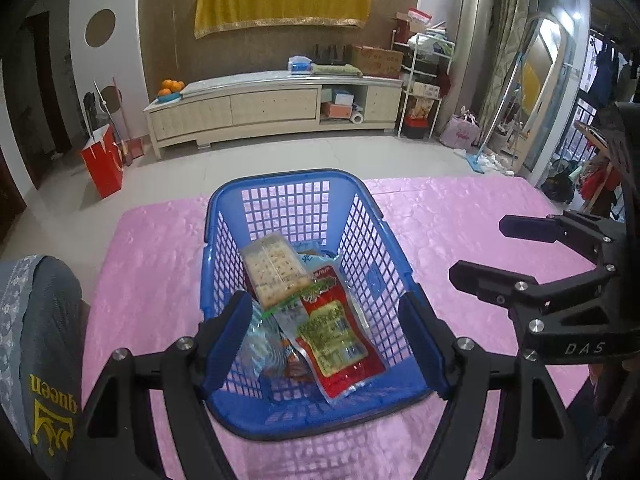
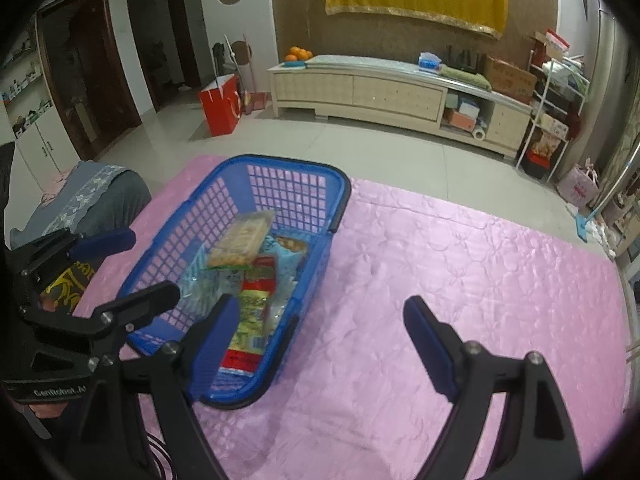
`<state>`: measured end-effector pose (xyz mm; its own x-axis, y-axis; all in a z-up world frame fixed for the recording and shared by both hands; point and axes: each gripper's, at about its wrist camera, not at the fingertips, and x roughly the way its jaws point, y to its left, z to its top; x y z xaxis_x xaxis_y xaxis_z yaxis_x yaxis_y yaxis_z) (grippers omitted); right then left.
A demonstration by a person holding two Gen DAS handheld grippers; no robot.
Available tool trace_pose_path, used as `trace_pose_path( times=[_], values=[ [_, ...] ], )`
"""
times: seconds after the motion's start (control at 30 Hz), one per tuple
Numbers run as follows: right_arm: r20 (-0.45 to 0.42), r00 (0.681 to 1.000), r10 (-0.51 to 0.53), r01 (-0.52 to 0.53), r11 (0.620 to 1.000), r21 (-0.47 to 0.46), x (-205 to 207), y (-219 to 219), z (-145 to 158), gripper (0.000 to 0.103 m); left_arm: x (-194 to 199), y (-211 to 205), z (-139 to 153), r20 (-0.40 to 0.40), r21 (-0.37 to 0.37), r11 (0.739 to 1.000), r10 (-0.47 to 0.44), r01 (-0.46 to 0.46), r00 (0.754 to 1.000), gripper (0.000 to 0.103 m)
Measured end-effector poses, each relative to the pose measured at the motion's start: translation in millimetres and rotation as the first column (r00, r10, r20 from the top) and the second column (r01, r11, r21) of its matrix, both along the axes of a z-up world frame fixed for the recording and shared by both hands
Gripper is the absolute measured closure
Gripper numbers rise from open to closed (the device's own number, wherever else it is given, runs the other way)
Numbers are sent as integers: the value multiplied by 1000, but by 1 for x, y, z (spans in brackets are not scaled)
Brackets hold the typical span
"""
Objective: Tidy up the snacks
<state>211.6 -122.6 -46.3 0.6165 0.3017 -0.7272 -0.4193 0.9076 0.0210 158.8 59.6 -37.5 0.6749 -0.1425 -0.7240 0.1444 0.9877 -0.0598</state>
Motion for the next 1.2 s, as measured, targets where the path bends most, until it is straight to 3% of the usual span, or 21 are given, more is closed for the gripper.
trace_pose_path(
  times=[0.3,0.43,0.5,0.6,0.93,1.2],
  values=[
    [95,995,-12,13,1000,-6,-53,0,17,16,-61,3,18,156,-16,999,53,-51,986,29],
    [122,992,-22,22,1000,5,-79,-2,21,16,-87,0,19,185,-21,998,54,-51,981,16],
    [153,988,-39,38,999,11,-93,-3,23,7,-103,0,21,211,-33,998,58,-52,976,14],
    [174,983,-54,53,999,9,-108,-6,25,0,-121,1,23,234,-37,997,81,-74,969,0],
    [329,936,-124,135,991,-13,-170,-12,35,0,-164,-15,31,286,-21,998,66,-63,956,0],
    [326,931,-166,156,986,54,-195,-28,30,0,-181,-16,32,308,-34,997,79,-71,948,0]
  ],
)
